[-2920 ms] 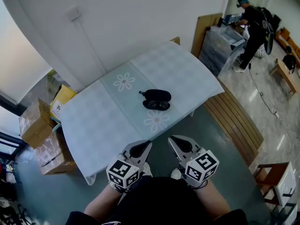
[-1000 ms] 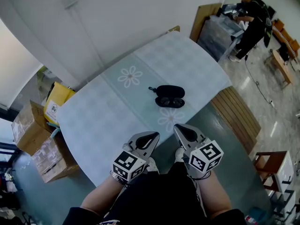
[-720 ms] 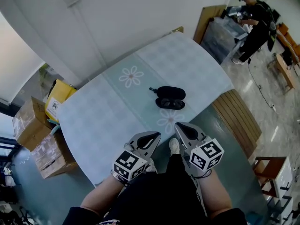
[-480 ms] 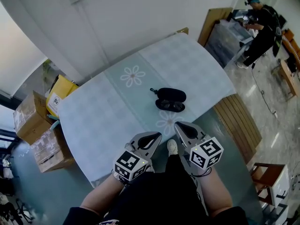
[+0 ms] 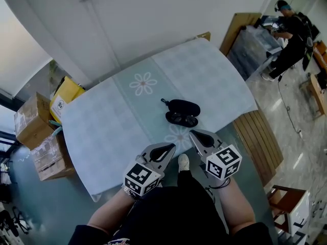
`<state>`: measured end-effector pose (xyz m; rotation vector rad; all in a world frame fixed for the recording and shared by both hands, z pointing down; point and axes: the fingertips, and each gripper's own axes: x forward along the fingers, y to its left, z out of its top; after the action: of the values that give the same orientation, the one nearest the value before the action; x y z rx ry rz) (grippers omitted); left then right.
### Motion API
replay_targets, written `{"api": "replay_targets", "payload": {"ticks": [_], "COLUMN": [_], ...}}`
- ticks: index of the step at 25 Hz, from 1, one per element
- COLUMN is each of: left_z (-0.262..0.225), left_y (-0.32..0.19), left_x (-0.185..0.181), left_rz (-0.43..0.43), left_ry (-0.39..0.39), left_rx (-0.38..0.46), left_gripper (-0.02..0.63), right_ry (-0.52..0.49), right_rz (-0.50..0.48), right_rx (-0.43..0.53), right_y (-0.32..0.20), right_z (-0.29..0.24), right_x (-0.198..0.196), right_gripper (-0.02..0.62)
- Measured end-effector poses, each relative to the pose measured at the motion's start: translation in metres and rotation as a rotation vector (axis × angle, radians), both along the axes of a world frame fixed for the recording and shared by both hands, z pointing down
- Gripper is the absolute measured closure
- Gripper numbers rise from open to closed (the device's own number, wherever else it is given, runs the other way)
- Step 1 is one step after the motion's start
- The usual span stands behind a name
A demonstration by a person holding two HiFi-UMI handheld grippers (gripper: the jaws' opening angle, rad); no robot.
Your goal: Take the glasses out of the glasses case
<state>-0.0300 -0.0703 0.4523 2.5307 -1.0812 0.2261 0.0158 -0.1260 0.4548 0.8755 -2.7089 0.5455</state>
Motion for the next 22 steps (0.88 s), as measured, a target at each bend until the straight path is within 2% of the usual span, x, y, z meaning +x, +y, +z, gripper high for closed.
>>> {"api": "replay_targets", "payload": {"ticks": [8, 22], "left_z": [0.006, 0.028], "left_y": [-0.020, -0.041], "left_x": [0.012, 0.029], "left_rz": [-0.027, -0.073], "left_ry": [-0.002, -0.047], "left_rx": [-0.006, -0.022], "left_gripper": [0.575, 0.575], "right_ry": [0.029, 0.164], "right_rz": [-0.049, -0.206], "right_rx": [-0.003, -0.028], "right_y": [-0.026, -0.066], "right_z": [0.008, 0.054], "right_x": [0.008, 0.011], "right_gripper": [0.572, 0.572]}}
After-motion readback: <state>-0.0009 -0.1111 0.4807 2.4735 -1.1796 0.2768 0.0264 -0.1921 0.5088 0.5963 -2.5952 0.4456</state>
